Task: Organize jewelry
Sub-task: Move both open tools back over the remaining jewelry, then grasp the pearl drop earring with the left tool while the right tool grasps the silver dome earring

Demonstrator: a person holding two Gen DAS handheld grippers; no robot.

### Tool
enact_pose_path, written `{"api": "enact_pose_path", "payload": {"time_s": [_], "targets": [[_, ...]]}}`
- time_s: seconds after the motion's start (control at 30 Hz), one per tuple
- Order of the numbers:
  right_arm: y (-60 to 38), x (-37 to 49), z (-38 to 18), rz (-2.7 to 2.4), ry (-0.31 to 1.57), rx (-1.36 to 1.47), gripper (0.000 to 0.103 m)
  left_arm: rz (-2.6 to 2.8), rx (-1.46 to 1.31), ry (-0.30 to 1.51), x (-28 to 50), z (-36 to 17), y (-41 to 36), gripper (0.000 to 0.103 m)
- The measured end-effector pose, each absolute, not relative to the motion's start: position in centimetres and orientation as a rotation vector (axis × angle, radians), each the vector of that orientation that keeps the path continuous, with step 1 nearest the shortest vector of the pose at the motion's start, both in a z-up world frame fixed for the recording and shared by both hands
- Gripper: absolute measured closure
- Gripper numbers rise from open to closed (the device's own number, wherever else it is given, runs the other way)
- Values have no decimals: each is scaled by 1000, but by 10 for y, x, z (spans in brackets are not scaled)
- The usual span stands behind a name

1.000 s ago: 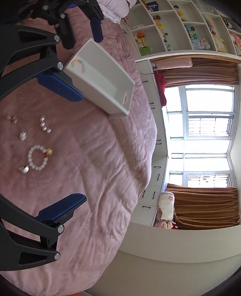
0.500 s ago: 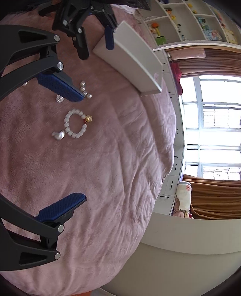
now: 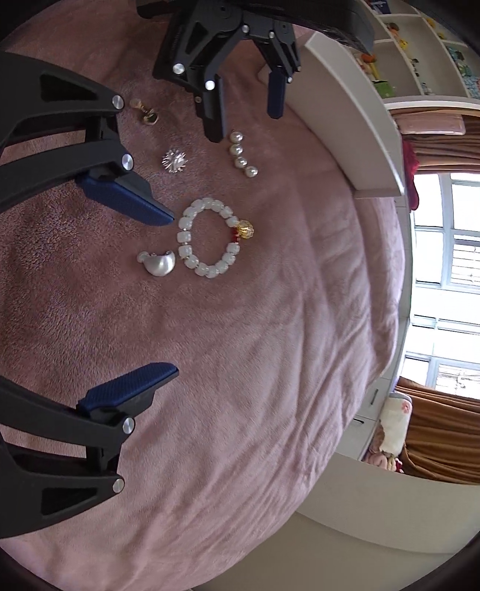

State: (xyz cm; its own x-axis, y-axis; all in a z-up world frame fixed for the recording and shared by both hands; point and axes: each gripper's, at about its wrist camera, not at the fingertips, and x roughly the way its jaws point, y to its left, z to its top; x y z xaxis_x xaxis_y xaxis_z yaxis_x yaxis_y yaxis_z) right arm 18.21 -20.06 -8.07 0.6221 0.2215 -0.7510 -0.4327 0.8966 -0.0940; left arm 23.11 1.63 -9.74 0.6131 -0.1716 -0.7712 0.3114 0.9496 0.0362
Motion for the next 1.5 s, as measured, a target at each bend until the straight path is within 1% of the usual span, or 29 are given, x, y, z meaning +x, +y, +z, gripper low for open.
{"api": "enact_pose_path", "payload": {"time_s": [0.1,0.17,0.3,0.4,0.47,0.5,0.57,0.6,0.67,0.7,0.73,0.8,1.2,1.5], "targets": [[-197,189,-94,385,859,-291,35,-281,149,880,236,-103,19,11],[-195,192,-100,383,878,-290,38,-278,154,896,241,-108,19,22],[-192,198,-107,374,900,-288,41,-264,177,894,246,-111,15,26],[-189,201,-109,368,907,-299,48,-243,193,897,248,-112,15,36],[-187,202,-110,371,910,-302,58,-230,191,899,249,-113,16,43],[-186,203,-110,374,914,-303,61,-223,188,901,249,-113,17,46],[-184,205,-111,387,926,-298,71,-220,195,904,249,-114,18,51],[-184,205,-112,392,931,-293,74,-223,208,904,248,-114,17,52],[-182,203,-112,403,940,-285,86,-229,235,907,247,-115,16,59],[-181,203,-112,409,944,-281,86,-230,244,906,246,-115,16,62],[-180,202,-112,405,945,-284,86,-229,245,905,244,-115,16,68],[-178,201,-113,400,944,-285,86,-231,232,913,244,-113,19,86],[-184,199,-110,404,950,-229,86,-240,256,932,239,-105,19,87],[-178,194,-88,424,913,-225,86,-255,263,871,233,-64,22,87]]}}
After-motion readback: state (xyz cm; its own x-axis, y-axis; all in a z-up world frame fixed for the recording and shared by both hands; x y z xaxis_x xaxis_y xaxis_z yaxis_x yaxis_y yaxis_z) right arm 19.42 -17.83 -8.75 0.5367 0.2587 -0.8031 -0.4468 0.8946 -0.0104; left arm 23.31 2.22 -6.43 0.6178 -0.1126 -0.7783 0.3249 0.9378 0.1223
